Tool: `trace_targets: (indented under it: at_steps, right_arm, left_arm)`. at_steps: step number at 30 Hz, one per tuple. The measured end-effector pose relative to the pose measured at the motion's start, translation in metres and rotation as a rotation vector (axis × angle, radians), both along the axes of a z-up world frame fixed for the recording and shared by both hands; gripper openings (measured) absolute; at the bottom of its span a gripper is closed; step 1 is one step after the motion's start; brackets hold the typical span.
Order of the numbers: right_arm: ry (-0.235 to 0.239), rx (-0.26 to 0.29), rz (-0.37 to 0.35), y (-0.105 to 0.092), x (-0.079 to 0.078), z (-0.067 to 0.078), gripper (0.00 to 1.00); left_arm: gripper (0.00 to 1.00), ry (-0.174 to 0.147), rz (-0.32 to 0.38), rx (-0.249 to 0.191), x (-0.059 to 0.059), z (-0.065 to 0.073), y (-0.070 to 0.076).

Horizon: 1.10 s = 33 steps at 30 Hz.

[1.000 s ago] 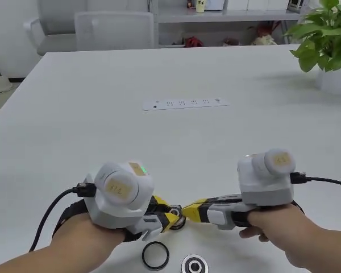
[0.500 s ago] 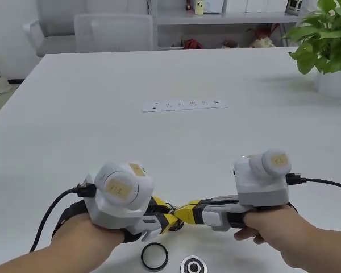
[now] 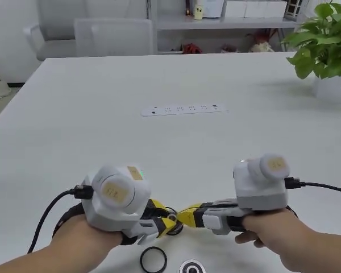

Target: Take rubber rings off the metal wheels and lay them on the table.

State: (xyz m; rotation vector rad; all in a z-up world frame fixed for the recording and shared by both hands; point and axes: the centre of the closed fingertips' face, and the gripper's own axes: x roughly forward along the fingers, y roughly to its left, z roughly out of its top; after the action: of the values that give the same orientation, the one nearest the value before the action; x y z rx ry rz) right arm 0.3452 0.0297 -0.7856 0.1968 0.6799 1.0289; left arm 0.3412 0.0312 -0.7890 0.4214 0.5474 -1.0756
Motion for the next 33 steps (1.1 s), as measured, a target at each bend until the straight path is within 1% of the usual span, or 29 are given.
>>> trace_targets:
  at_steps: [4, 8, 12, 17, 22, 24, 28, 29, 33]
  right_arm:
    - [0.001, 0.012, -0.007, -0.001, 0.002, 0.004, 0.0]
    - [-0.003, 0.022, -0.01, -0.002, 0.002, 0.01, 0.0]
    - [-0.008, 0.04, -0.007, -0.001, 0.001, 0.016, 0.0]
    - [-0.02, 0.041, 0.005, 0.0, 0.0, 0.022, 0.0]
    - [-0.024, 0.052, 0.016, 0.002, -0.003, 0.027, 0.0]
    - [-0.019, 0.06, 0.025, 0.005, -0.005, 0.028, 0.0]
    - [-0.015, 0.065, 0.047, 0.01, -0.011, 0.031, 0.0]
    - [-0.011, 0.066, 0.052, 0.011, -0.012, 0.032, 0.0]
    - [-0.004, 0.06, 0.078, 0.016, -0.018, 0.03, 0.0]
  left_arm:
    - [0.16, 0.014, 0.003, -0.025, -0.002, 0.007, 0.0]
    - [0.17, 0.011, -0.006, -0.039, -0.005, 0.014, 0.003]
    - [0.2, 0.002, -0.015, -0.046, -0.008, 0.022, 0.01]
    - [0.23, -0.008, -0.008, -0.059, -0.01, 0.032, 0.02]
    - [0.27, -0.022, -0.015, -0.076, -0.017, 0.041, 0.024]
    - [0.27, -0.035, -0.026, -0.08, -0.019, 0.044, 0.026]
    - [0.31, -0.041, -0.036, -0.088, -0.024, 0.049, 0.028]
    - [0.32, -0.05, -0.041, -0.091, -0.026, 0.051, 0.029]
    - [0.37, -0.06, -0.05, -0.097, -0.031, 0.055, 0.034]
